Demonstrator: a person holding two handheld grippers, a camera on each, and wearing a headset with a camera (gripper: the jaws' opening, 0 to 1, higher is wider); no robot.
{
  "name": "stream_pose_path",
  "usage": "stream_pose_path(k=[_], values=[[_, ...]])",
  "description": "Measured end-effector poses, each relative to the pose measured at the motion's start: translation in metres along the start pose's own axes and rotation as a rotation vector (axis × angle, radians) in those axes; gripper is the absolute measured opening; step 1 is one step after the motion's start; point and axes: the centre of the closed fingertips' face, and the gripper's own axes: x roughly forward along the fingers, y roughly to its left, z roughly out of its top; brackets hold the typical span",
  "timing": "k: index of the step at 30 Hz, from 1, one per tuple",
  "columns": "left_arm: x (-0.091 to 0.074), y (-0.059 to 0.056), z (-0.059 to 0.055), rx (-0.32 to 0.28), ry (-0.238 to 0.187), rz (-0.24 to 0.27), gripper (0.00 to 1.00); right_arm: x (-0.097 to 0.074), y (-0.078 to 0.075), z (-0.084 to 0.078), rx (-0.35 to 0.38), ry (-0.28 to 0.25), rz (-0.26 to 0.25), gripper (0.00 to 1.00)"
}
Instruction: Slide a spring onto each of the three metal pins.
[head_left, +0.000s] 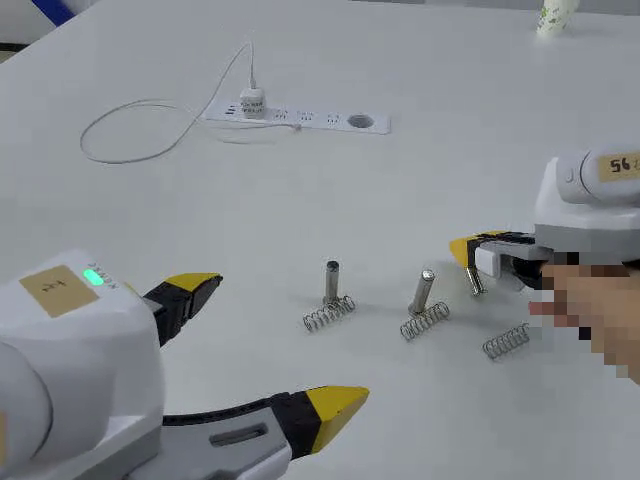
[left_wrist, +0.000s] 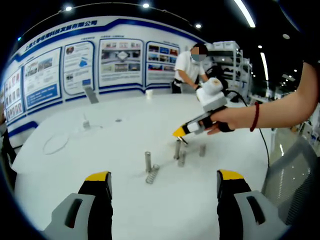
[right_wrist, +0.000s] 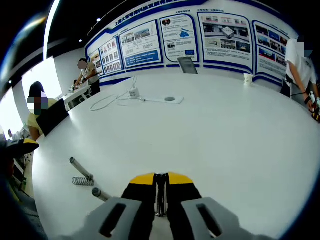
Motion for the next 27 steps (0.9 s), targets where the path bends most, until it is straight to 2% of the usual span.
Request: stream_pose_path(k=[17,27], values=[[-0.007,-0.003,0.004,0.007,-0.017,0.009,0.87,-0.029,0.003,-0.002,-0.01,-0.019,-0.017,0.08],[-0.011,-0.004,0.004,0.008,-0.017,0.015,0.87,-0.04,0.005,-0.008,-0.037,-0.01,-0.019,0.08]])
